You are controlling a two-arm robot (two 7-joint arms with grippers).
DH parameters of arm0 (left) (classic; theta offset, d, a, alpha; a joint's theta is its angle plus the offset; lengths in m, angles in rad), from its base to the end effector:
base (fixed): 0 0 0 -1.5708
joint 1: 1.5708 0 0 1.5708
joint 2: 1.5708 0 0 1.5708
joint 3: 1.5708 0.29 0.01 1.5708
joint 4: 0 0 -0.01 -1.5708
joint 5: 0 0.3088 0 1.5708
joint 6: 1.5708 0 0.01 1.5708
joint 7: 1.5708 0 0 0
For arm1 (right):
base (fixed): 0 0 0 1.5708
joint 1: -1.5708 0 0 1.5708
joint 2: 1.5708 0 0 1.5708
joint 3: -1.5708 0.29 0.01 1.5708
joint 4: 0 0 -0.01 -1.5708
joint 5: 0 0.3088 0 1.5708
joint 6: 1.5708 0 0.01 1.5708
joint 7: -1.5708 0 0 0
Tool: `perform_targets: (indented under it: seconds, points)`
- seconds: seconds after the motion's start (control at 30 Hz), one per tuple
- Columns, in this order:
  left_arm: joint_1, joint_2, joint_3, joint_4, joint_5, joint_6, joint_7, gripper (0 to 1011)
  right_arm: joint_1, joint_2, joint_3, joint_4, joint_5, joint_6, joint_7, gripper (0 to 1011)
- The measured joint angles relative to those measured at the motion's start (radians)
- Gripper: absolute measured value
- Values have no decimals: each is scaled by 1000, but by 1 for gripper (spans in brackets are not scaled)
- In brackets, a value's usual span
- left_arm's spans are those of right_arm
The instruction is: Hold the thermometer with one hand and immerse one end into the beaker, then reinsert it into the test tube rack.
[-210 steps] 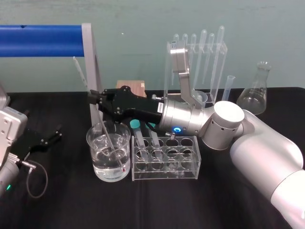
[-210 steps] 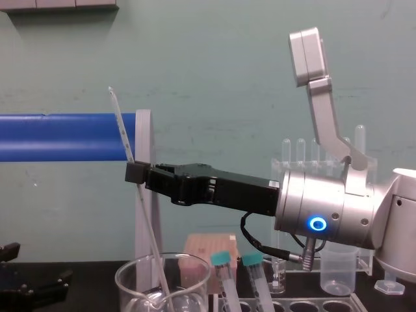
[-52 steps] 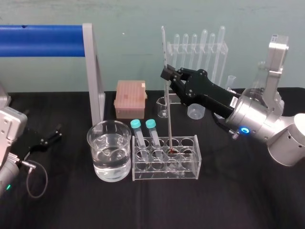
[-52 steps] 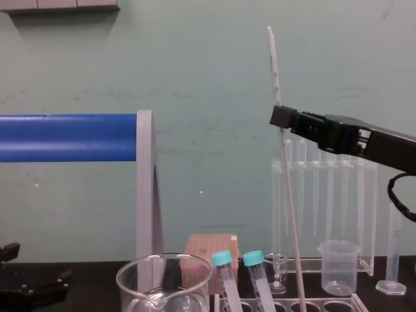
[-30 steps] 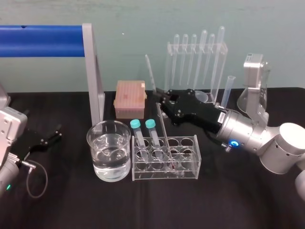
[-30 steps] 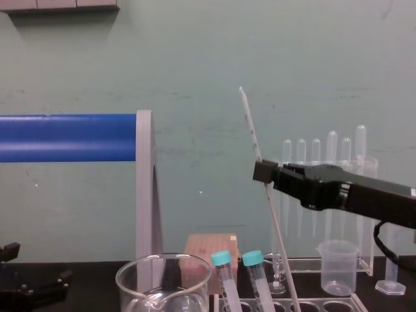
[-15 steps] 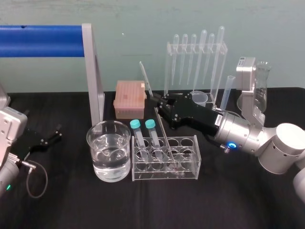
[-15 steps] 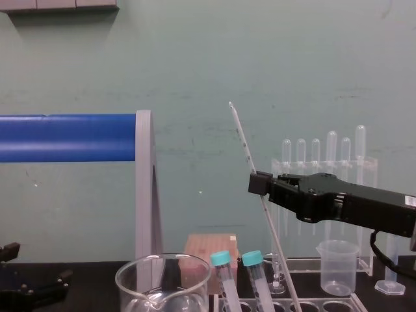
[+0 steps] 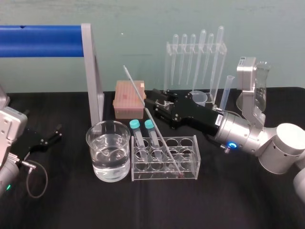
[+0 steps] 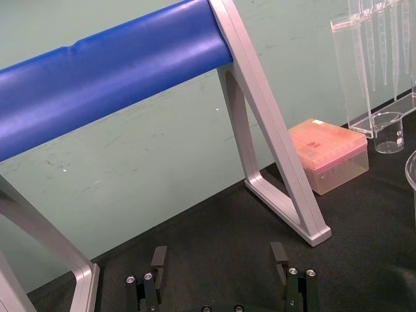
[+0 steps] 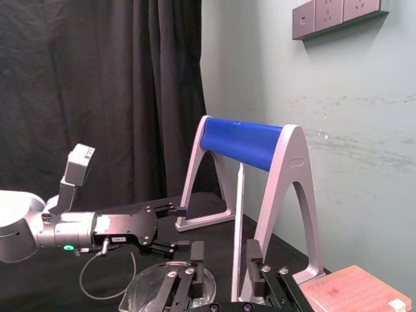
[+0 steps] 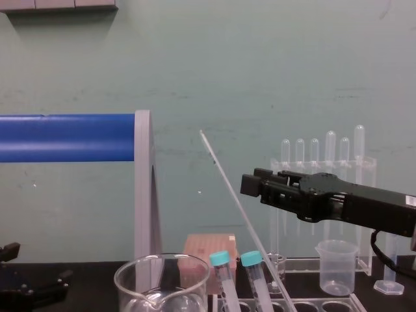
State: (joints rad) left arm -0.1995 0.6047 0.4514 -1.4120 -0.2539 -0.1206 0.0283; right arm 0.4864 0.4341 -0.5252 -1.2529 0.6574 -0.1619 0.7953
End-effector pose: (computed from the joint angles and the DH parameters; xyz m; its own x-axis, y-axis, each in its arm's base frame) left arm 0.3581 0.0827 -0.3023 0.2923 0.8803 0.3737 -0.9552 0.2873 0.0702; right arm 0.4367 -0.0271 -0.2510 0.8868 -0.4607 0.0371 0.4528 0.8820 0.1302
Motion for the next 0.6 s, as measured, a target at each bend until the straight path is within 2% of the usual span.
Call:
perform_targets:
  seconds: [0.03,0.1,0.13,0.23,0.27,0.33,0.4,0.47,0.53,0.57,0.6]
  points:
    - [0,0,0,0,0,0,0,1008,0,0,0,0,0,0,0,420]
    - [0,0,0,0,0,0,0,1008,0,0,0,0,0,0,0,462]
    - [0,0,0,0,0,0,0,1008,0,0,0,0,1,0,0,524]
    - [0,0,0,0,0,0,0,1008,-1,0,0,-1,1,1,0,585]
    - [0,0,0,0,0,0,0,1008,-1,0,0,-1,1,1,0,645]
    - [0,0,0,0,0,0,0,1008,-1,0,0,-1,1,1,0,681]
    - [0,0,0,0,0,0,0,1008,-3,0,3,-3,1,1,-3,763]
    - [0,0,0,0,0,0,0,1008,-14,1,20,-14,-2,-2,-39,802]
    - [0,0,0,0,0,0,0,1008,-50,6,67,-42,-33,-21,-161,868]
    - [0,0,0,0,0,0,0,1008,-50,6,67,-42,-33,-21,-161,909]
    - [0,0,0,0,0,0,0,1008,-74,10,91,-57,-65,-27,-242,909]
